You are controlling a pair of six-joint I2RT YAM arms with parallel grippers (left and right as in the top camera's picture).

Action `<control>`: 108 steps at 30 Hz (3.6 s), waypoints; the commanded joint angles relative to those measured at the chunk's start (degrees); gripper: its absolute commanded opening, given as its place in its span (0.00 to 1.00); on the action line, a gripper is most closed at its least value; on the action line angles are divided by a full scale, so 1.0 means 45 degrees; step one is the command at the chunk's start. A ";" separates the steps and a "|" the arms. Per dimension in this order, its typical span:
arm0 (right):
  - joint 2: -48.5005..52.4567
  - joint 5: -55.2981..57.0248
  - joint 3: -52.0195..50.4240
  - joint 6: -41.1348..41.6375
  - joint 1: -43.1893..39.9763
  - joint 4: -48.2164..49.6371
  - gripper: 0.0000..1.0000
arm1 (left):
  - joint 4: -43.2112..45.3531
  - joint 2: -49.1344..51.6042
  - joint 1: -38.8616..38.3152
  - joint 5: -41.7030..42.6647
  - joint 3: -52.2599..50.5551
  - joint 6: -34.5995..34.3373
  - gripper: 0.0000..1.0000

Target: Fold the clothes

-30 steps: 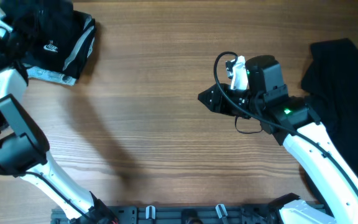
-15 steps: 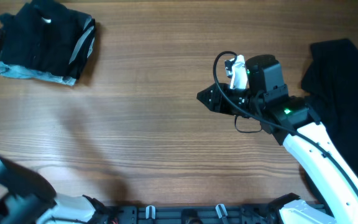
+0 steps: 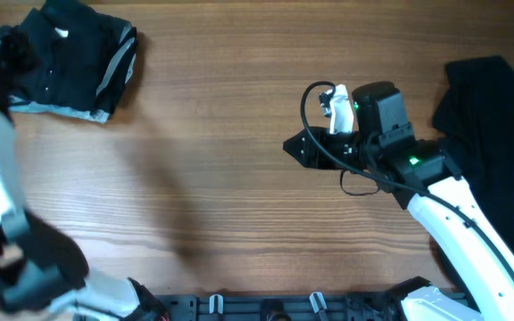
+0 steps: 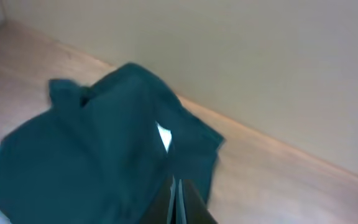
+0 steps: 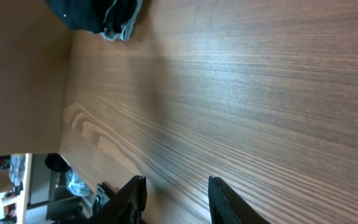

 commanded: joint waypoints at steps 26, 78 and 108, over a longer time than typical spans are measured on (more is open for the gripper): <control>-0.5323 0.6596 0.3696 -0.2574 -0.0015 -0.2875 0.82 | -1.1715 -1.0409 -0.6227 -0.2467 -0.0083 0.2589 1.00; -1.6014 0.5353 -1.3406 -0.5586 -0.2195 0.8369 1.00 | -1.3556 -1.2128 -0.6640 -0.2939 -0.0083 0.2652 1.00; -1.6009 0.5353 -1.3406 -0.5586 -0.2195 0.8369 1.00 | -0.3886 -1.7418 -0.6640 -0.3361 -1.0103 0.2540 1.00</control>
